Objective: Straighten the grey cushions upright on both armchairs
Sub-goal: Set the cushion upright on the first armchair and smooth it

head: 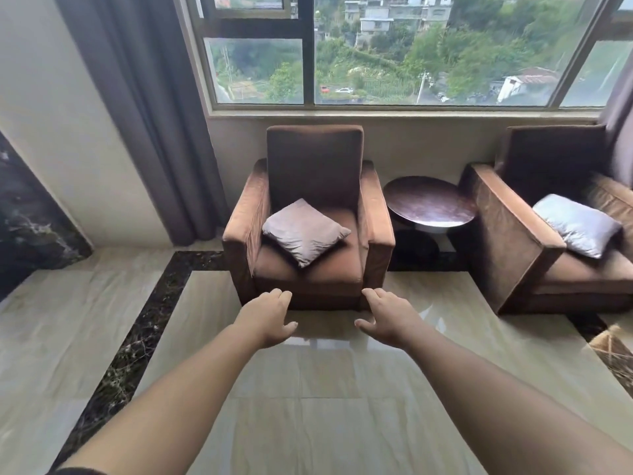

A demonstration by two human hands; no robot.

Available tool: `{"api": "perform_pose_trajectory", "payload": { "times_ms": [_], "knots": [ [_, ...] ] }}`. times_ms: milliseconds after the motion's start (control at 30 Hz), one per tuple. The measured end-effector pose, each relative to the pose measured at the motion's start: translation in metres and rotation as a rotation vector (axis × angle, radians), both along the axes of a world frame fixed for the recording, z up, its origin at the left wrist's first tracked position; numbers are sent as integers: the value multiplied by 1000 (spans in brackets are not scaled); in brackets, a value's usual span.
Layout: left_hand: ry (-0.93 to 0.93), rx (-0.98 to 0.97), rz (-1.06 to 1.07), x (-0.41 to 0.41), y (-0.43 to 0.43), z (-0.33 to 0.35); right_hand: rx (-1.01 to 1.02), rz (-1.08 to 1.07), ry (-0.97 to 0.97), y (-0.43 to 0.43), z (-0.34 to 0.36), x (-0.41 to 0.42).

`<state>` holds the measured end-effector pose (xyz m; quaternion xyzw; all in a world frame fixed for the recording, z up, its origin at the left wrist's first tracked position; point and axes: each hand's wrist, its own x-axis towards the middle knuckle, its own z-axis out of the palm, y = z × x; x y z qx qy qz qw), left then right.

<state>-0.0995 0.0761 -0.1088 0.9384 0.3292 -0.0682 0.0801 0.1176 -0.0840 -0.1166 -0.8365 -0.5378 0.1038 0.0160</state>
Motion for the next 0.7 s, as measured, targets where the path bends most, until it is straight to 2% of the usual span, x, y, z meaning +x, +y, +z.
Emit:
{"api": "perform_pose_trajectory", "payload": {
  "times_ms": [300,700],
  "knots": [
    [9,7,0,25,80,-5,11,-41,66,72,-12,27],
    [100,-19,60,178,241,-29,-25,-7,116,237,-46,187]
  ]
}}
